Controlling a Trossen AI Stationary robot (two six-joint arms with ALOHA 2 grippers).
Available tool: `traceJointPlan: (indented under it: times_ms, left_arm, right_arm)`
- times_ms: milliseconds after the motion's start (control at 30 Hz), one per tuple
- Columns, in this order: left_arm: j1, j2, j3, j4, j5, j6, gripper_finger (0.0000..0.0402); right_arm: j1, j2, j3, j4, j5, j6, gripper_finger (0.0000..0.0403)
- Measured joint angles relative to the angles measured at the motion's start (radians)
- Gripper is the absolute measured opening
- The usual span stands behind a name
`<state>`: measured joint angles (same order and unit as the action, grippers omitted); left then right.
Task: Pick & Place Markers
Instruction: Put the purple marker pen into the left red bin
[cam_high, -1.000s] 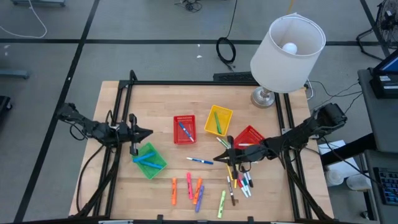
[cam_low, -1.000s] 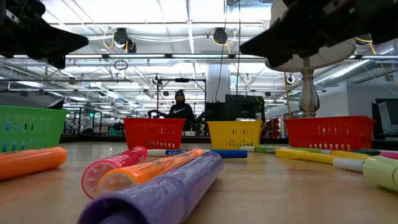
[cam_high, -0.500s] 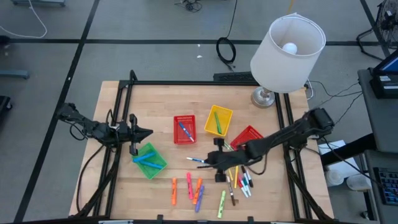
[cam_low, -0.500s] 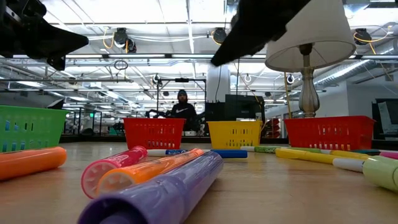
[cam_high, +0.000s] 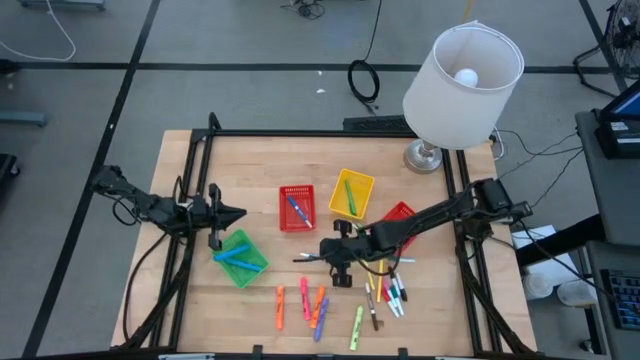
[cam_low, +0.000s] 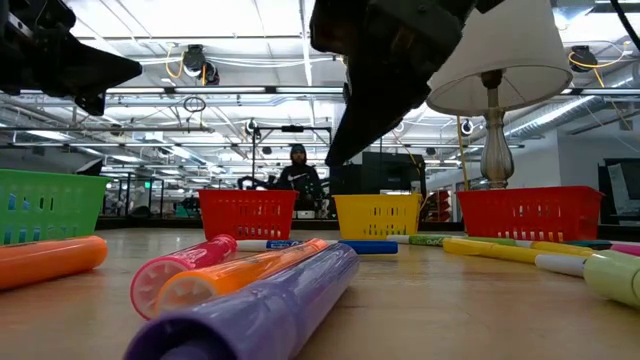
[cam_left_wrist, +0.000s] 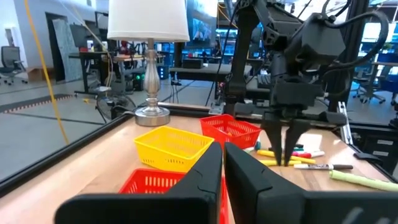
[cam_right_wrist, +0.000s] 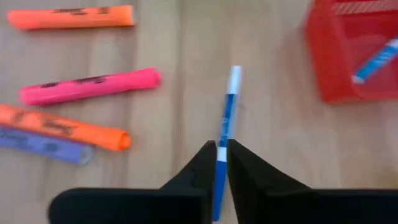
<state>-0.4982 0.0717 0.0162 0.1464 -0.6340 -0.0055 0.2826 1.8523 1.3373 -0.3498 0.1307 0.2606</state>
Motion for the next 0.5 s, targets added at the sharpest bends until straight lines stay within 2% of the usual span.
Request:
traceJointPlan:
  times_ms: [100,233,367,500]
  left_arm:
    - [0.0,0.0,0.0,-0.001,0.0,0.0,0.0026]
    - [0.0,0.0,0.0,-0.001,0.0,0.0,0.0026]
    - [0.0,0.0,0.0,-0.001,0.0,0.0,0.0026]
    - [0.0,0.0,0.0,-0.002,0.0,0.001,0.0026]
  right_arm:
    - [0.0,0.001,0.0,0.036,0.013,0.005,0.0062]
    - [-0.014,0.001,0.0,0.041,0.08,0.02,0.0094]
    - [-0.027,0.009,0.0,0.041,0.067,0.069,0.0127]
    - [-0.033,0.053,-0.001,0.037,-0.005,0.072,0.0173]
